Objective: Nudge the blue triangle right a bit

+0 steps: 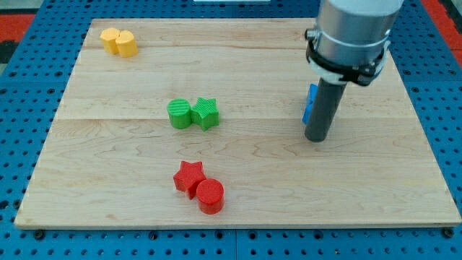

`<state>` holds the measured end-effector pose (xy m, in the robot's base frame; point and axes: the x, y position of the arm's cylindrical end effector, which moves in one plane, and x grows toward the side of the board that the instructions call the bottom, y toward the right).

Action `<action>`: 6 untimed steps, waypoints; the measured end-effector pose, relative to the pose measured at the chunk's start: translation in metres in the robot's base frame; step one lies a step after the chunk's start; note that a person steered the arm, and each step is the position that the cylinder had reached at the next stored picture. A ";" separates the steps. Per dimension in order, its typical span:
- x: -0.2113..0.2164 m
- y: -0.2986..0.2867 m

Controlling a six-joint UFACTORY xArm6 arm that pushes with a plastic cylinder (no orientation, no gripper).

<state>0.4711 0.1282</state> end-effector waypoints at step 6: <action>-0.112 -0.049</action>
